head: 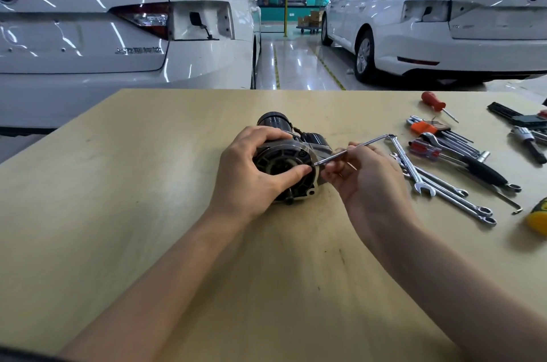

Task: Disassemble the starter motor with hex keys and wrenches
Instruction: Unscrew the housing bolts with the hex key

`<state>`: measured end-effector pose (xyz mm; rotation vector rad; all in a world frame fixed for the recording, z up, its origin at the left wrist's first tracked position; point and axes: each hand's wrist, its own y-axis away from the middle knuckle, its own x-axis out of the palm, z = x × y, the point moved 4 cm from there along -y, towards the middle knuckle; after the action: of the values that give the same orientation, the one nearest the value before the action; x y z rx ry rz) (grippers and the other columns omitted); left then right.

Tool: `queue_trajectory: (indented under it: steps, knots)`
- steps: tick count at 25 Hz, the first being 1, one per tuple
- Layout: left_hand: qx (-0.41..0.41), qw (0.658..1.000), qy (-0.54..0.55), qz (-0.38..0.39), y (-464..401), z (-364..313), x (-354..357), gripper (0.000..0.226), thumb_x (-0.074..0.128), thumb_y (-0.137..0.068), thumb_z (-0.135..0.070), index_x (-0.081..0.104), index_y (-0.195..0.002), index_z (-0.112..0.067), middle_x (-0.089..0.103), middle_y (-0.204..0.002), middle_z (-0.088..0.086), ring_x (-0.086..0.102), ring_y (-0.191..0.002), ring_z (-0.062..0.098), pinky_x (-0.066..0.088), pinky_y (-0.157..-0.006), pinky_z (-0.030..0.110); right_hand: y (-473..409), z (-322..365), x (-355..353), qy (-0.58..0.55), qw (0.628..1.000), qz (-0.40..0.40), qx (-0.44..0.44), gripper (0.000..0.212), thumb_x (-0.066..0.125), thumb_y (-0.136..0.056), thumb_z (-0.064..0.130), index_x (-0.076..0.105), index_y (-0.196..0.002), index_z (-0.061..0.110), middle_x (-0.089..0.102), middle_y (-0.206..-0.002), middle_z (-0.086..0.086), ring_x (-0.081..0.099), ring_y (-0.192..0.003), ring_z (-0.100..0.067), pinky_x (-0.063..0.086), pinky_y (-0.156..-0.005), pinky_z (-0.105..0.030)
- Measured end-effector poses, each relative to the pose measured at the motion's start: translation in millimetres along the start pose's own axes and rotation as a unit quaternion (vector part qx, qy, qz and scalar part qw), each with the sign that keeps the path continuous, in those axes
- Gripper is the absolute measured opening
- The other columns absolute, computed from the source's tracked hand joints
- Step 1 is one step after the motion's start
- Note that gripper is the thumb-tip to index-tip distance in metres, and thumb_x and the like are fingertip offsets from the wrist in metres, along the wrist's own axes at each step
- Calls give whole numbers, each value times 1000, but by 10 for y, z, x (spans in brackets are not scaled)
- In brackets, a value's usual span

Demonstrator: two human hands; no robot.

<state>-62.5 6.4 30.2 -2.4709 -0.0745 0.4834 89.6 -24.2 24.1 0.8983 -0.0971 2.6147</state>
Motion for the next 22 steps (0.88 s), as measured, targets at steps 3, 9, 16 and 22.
queue_trajectory:
  steps: [3,9,16,22]
  knots:
    - [5,1000,-1,18,4,-17,-2,51,92,-55,-26,70,-101,-19,65,-104,-5,63,-93,0,46,-85,9,3,9,-2,-6,1000,9,-10,17,36,-96,-5,47,-91,8,55,-51,-1,53,-44,-13,48,-51,-27]
    - [-3,1000,14,10,9,-17,1,52,78,-54,-49,69,-98,-23,65,-102,-7,64,-92,2,47,-84,11,-15,-52,-17,8,1000,0,0,19,36,-95,-7,46,-91,8,54,-46,-2,54,-42,-13,50,-51,-28]
    - [4,1000,3,-4,3,29,10,42,89,-60,-29,69,-96,-24,65,-99,-8,64,-90,2,50,-83,14,-11,-41,-18,12,1000,1,-4,19,35,-97,-5,45,-88,9,56,-48,-3,55,-43,-15,50,-58,-31]
    - [-19,999,33,0,7,24,18,29,82,-71,-37,71,-94,-21,69,-97,-6,65,-90,4,49,-81,13,11,21,28,103,989,48,-96,17,40,-99,2,46,-89,13,60,-54,2,60,-50,-15,47,-59,-34]
